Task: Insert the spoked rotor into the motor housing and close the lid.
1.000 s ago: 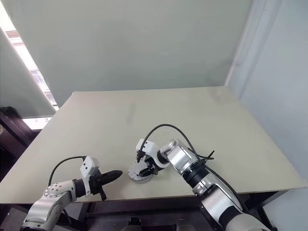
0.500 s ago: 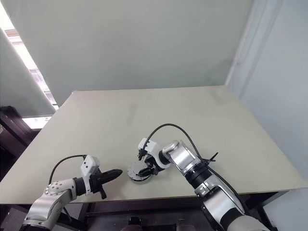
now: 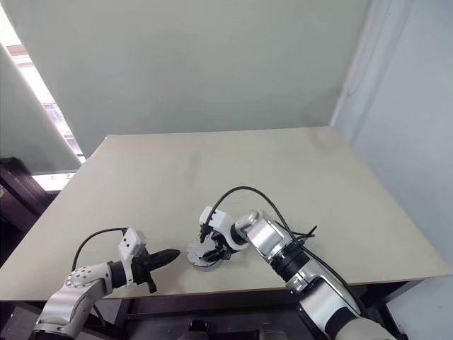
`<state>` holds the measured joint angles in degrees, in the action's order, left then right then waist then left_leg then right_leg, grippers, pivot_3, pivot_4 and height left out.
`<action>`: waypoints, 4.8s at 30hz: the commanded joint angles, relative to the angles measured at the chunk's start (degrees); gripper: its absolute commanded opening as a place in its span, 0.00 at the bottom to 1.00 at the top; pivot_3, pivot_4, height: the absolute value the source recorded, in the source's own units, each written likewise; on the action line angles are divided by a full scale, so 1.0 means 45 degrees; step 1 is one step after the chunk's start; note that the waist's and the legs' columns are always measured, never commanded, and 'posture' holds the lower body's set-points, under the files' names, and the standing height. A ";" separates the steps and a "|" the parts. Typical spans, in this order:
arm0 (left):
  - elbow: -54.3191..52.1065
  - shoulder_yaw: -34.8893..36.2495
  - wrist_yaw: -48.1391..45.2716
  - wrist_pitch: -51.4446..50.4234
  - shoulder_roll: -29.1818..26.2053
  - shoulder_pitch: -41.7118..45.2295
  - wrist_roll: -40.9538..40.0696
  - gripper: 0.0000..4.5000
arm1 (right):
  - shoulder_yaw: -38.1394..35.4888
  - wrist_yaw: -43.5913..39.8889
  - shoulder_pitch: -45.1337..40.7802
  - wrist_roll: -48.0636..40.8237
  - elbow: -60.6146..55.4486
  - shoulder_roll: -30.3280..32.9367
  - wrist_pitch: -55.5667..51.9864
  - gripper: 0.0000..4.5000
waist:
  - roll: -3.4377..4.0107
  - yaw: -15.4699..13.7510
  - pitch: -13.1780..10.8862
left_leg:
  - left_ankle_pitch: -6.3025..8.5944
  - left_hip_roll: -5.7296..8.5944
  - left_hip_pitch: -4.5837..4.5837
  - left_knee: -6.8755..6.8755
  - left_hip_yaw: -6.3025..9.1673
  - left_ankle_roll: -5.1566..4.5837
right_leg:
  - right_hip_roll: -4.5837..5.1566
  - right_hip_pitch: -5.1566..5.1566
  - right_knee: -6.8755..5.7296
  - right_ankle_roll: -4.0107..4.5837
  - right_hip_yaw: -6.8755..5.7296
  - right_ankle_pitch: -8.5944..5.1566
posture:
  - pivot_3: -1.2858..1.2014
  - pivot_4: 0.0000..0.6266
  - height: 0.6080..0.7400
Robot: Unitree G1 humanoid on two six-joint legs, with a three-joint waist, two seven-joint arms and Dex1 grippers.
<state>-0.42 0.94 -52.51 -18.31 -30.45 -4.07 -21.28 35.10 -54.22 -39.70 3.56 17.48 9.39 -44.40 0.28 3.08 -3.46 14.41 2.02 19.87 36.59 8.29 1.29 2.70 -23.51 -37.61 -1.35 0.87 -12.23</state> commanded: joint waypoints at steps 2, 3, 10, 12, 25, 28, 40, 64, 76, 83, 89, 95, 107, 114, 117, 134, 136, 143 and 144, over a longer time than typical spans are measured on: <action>-0.0283 0.0125 -0.0025 0.0185 -0.0012 0.0092 -0.0086 0.00 | 0.0448 0.0407 0.0165 0.0402 0.0060 0.0000 -0.0118 0.72 | 0.0000 0.0001 0.0000 | 0.0000 -0.0001 -0.0004 0.0000 -0.0001 0.0001 | 0.0000 0.0004 0.0000 0.0000 0.0000 0.0000 | 0.52 0.00 1.00; -0.0274 0.0122 -0.0031 0.0186 -0.0021 0.0094 -0.0078 0.00 | 0.0478 0.0444 0.0187 0.0408 0.0067 -0.0031 -0.0162 0.72 | 0.0000 0.0000 0.0000 | 0.0001 -0.0002 -0.0010 0.0000 -0.0001 0.0001 | 0.0000 0.0006 -0.0001 0.0001 -0.0001 0.0000 | 0.52 0.00 1.00; -0.0251 0.0106 -0.0047 0.0193 -0.0034 0.0084 -0.0058 0.00 | 0.0424 0.0930 0.0311 0.0409 0.0127 -0.0258 -0.0720 0.72 | 0.0000 0.0003 0.0001 | 0.0022 -0.0014 -0.0047 -0.0011 -0.0001 0.0037 | 0.0001 0.0010 -0.0004 0.0005 -0.0013 -0.0003 | 0.52 0.00 1.00; -0.0245 0.0105 -0.0049 0.0198 -0.0033 0.0077 -0.0056 0.00 | 0.0376 0.1171 0.0388 0.0417 0.0102 -0.0351 -0.0932 0.72 | -0.0001 0.0003 0.0002 | 0.0023 -0.0019 -0.0052 -0.0016 -0.0001 0.0039 | 0.0001 0.0010 -0.0005 0.0005 -0.0019 -0.0003 | 0.52 0.00 1.00; -0.0099 0.0171 -0.0064 0.0242 -0.0057 0.0119 -0.0058 0.00 | -0.0795 0.0637 0.0366 -0.1091 -0.0470 -0.0647 -0.2655 0.72 | -0.0002 -0.0009 0.0004 | 0.0023 -0.0028 -0.0045 -0.0021 -0.0006 0.0038 | 0.0006 0.0001 0.0001 0.0006 -0.0034 -0.0003 | 0.52 0.00 1.00; -0.0089 0.0181 -0.0066 0.0226 -0.0078 0.0111 -0.0060 0.00 | -0.0801 0.0799 0.0293 -0.1080 -0.0609 -0.0568 -0.2733 0.72 | -0.0005 -0.0006 0.0006 | 0.0013 -0.0020 -0.0041 -0.0075 -0.0011 0.0020 | 0.0012 -0.0007 0.0037 0.0000 -0.0031 0.0000 | 0.52 0.00 1.00; -0.0225 0.0214 0.0016 0.0185 -0.0051 0.0024 -0.0091 0.00 | 0.0730 0.1712 0.0666 -0.0214 -0.0669 -0.0460 -0.2201 0.72 | -0.0005 0.0007 0.0009 | 0.0015 -0.0036 -0.0059 -0.0122 -0.0025 0.0023 | 0.0011 0.0008 0.0097 0.0009 -0.0032 -0.0006 | 0.52 0.00 1.00; -0.0058 0.0260 0.0089 0.0318 -0.0054 0.0014 -0.0030 0.00 | 0.1398 0.3049 0.1052 0.0377 -0.0355 -0.0839 -0.2728 0.72 | 0.0063 0.0018 0.0080 | 0.0043 -0.0208 -0.0095 -0.0122 -0.0019 0.0070 | -0.0161 -0.0020 0.0105 0.0013 -0.0055 -0.0007 | 0.52 0.00 1.00; 0.0730 0.1273 0.0290 0.1073 -0.0917 0.0058 0.0245 0.00 | 0.1134 0.3023 0.0986 0.0226 -0.0372 -0.0815 -0.2690 0.72 | 0.0078 0.0017 0.0092 | 0.0048 -0.0207 -0.0089 -0.0125 -0.0019 0.0079 | -0.0159 -0.0051 0.0137 0.0014 -0.0054 -0.0008 | 0.52 0.00 1.00; 0.0867 0.1362 0.0346 0.1150 -0.0844 -0.0101 0.0238 0.00 | 0.0970 0.2705 0.0875 -0.0120 -0.0765 -0.0787 -0.3133 0.72 | 0.0078 0.0004 0.0092 | 0.0050 -0.0205 -0.0084 -0.0125 -0.0019 0.0083 | -0.0157 -0.0054 0.0138 0.0014 -0.0052 -0.0008 | 0.52 0.00 1.00; 0.0821 0.1242 0.0365 0.1088 -0.0737 -0.0173 0.0213 0.00 | 0.0274 0.2190 0.0712 -0.0925 -0.1475 -0.0762 -0.3727 0.72 | 0.0077 -0.0013 0.0092 | 0.0055 -0.0190 -0.0064 -0.0125 -0.0010 0.0090 | -0.0154 -0.0057 0.0146 0.0012 -0.0047 -0.0007 | 0.52 0.00 1.00; 0.0831 0.1073 0.0342 0.1024 -0.0606 -0.0107 0.0233 0.00 | 0.0034 0.2154 0.0641 -0.1255 -0.1896 -0.0602 -0.3857 0.72 | 0.0041 -0.0008 0.0114 | 0.0091 -0.0174 -0.0034 -0.0134 -0.0001 0.0122 | -0.0155 -0.0063 0.0155 -0.0018 -0.0031 0.0012 | 0.52 0.00 1.00; 0.0840 0.0935 0.0238 0.0956 -0.0506 -0.0149 0.0248 0.00 | -0.0019 0.2825 0.0890 -0.1341 -0.1760 -0.0837 -0.3660 0.72 | 0.0026 -0.0003 0.0122 | 0.0095 -0.0178 0.0045 -0.0133 -0.0004 0.0121 | -0.0162 -0.0144 0.0154 -0.0019 -0.0031 0.0016 | 0.52 0.00 1.00; 0.0582 0.0910 0.0253 0.0813 -0.0483 -0.0283 0.0213 0.00 | 0.0594 0.3480 0.1064 -0.0822 -0.1404 -0.0833 -0.3254 0.72 | 0.0025 0.0011 0.0124 | 0.0094 -0.0197 0.0007 -0.0132 -0.0021 0.0120 | -0.0171 -0.0129 0.0139 -0.0017 -0.0031 0.0015 | 0.52 0.00 1.00; 0.0556 0.0903 0.0240 0.0805 -0.0461 -0.0332 0.0216 0.00 | 0.0729 0.3643 0.1175 -0.0776 -0.1205 -0.0978 -0.3337 0.72 | 0.0033 0.0009 0.0120 | 0.0096 -0.0203 -0.0044 -0.0132 -0.0022 0.0123 | -0.0173 -0.0102 0.0135 0.0013 -0.0034 -0.0003 | 0.52 0.00 1.00; 0.0508 0.0770 0.0233 0.0771 -0.0353 -0.0435 0.0241 0.00 | 0.1325 0.3801 0.0838 -0.0341 -0.0044 -0.1088 -0.3354 0.72 | 0.0040 0.0012 0.0147 | 0.0124 -0.0209 -0.0123 -0.0120 -0.0015 0.0171 | -0.0175 -0.0091 0.0137 0.0016 -0.0050 -0.0005 | 0.52 0.00 1.00; 0.0519 0.0752 0.0241 0.0787 -0.0352 -0.0421 0.0237 0.00 | 0.1420 0.3771 0.0819 -0.0305 -0.0047 -0.1040 -0.3302 0.72 | 0.0040 0.0011 0.0153 | 0.0125 -0.0207 -0.0130 -0.0118 -0.0017 0.0172 | -0.0174 -0.0087 0.0137 0.0015 -0.0049 -0.0005 | 0.52 0.00 1.00; 0.0594 0.0708 0.0252 0.0852 -0.0328 -0.0362 0.0240 0.00 | 0.1702 0.3926 0.0759 0.0016 -0.0055 -0.0892 -0.3020 0.72 | 0.0054 0.0016 0.0174 | 0.0125 -0.0207 -0.0158 -0.0120 -0.0020 0.0173 | -0.0173 -0.0077 0.0137 0.0015 -0.0046 -0.0005 | 0.52 0.00 1.00; 0.0598 0.0702 0.0251 0.0856 -0.0326 -0.0360 0.0244 0.00 | 0.1681 0.3947 0.0783 0.0002 -0.0058 -0.0911 -0.3015 0.72 | 0.0054 0.0015 0.0174 | 0.0126 -0.0207 -0.0160 -0.0120 -0.0021 0.0175 | -0.0172 -0.0078 0.0138 0.0015 -0.0047 -0.0005 | 0.52 0.00 1.00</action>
<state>3.97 3.58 -51.33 -15.08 -31.69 -6.40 -20.04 39.85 -37.67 -37.75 1.01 12.63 3.66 -56.37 0.52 3.15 -2.67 14.98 1.08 19.15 36.05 8.20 2.08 1.93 -23.87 -36.99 -1.28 0.66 -12.25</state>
